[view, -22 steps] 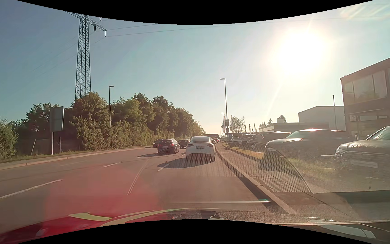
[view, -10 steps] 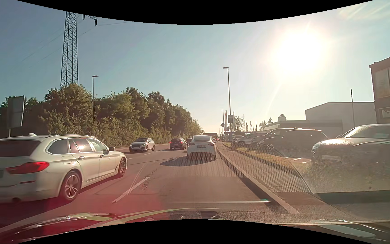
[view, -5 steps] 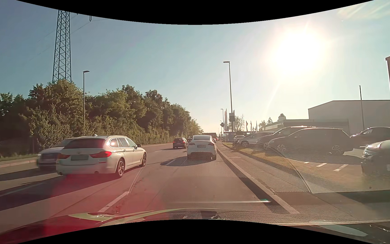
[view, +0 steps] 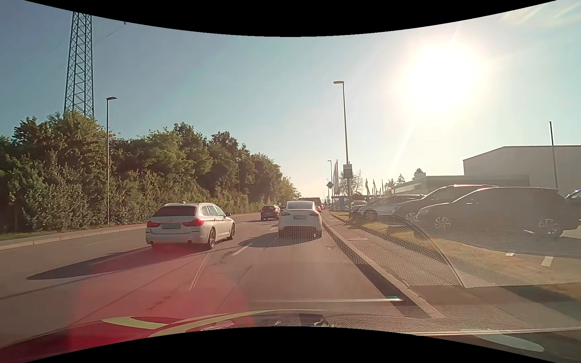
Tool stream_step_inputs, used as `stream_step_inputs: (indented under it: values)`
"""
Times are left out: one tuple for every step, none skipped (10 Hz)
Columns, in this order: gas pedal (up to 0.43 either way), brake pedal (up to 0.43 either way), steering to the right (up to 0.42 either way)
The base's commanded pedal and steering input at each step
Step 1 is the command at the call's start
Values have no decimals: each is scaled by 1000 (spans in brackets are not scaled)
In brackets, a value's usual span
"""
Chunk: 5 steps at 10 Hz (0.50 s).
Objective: Follow the waypoints while adhering to traffic rules and regulations
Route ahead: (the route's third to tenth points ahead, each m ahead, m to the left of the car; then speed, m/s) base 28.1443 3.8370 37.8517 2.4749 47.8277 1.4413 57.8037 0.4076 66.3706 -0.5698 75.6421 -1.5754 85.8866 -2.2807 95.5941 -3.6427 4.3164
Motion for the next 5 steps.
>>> stream_step_inputs:
  values:
    - [0,0,10]
    - [0,0,10]
    - [0,0,10]
    - [0,0,10]
    - [0,0,10]
